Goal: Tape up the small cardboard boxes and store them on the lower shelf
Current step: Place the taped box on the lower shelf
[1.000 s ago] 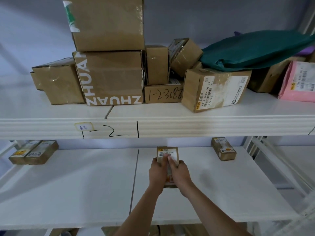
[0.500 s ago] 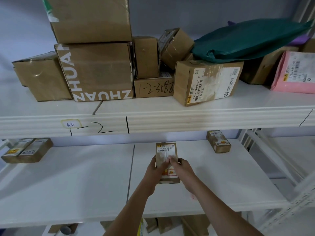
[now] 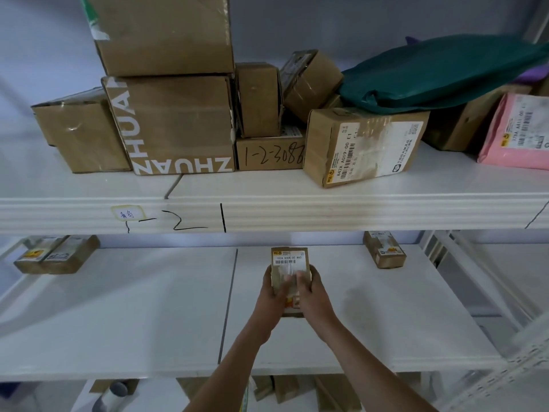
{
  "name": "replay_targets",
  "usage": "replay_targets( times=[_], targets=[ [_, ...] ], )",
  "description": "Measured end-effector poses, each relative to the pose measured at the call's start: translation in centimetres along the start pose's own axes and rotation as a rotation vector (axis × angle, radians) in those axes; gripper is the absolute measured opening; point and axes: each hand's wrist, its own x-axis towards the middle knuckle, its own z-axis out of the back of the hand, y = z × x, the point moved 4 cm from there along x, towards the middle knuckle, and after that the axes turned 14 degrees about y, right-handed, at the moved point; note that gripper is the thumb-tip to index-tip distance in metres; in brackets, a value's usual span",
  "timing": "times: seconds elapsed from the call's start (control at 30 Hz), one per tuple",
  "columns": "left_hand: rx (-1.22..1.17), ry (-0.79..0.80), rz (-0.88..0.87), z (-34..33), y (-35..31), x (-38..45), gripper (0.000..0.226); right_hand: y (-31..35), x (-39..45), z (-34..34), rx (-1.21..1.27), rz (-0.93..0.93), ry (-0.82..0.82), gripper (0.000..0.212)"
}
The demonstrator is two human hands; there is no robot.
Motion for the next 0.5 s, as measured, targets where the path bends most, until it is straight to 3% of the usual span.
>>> replay_targets(
  times=[0.13, 0.33, 0.5],
  targets=[
    [-0.036, -0.122, 0.02, -1.1, -0.4, -0.7, 0.036, 0.3, -0.4, 0.5, 0.012, 0.059, 0.002, 0.039],
    [0.177, -0.458, -0.01, -2.4, -2.1, -2.8, 0.046, 1.8, -1.1, 0.2, 0.049, 0.144, 0.169, 0.035],
    [0.189, -0.607, 0.013, -4.0, -4.2, -5.4, 0.046, 3.2, -3.2, -0.5, 0.112, 0.157, 0.328, 0.03]
  ],
)
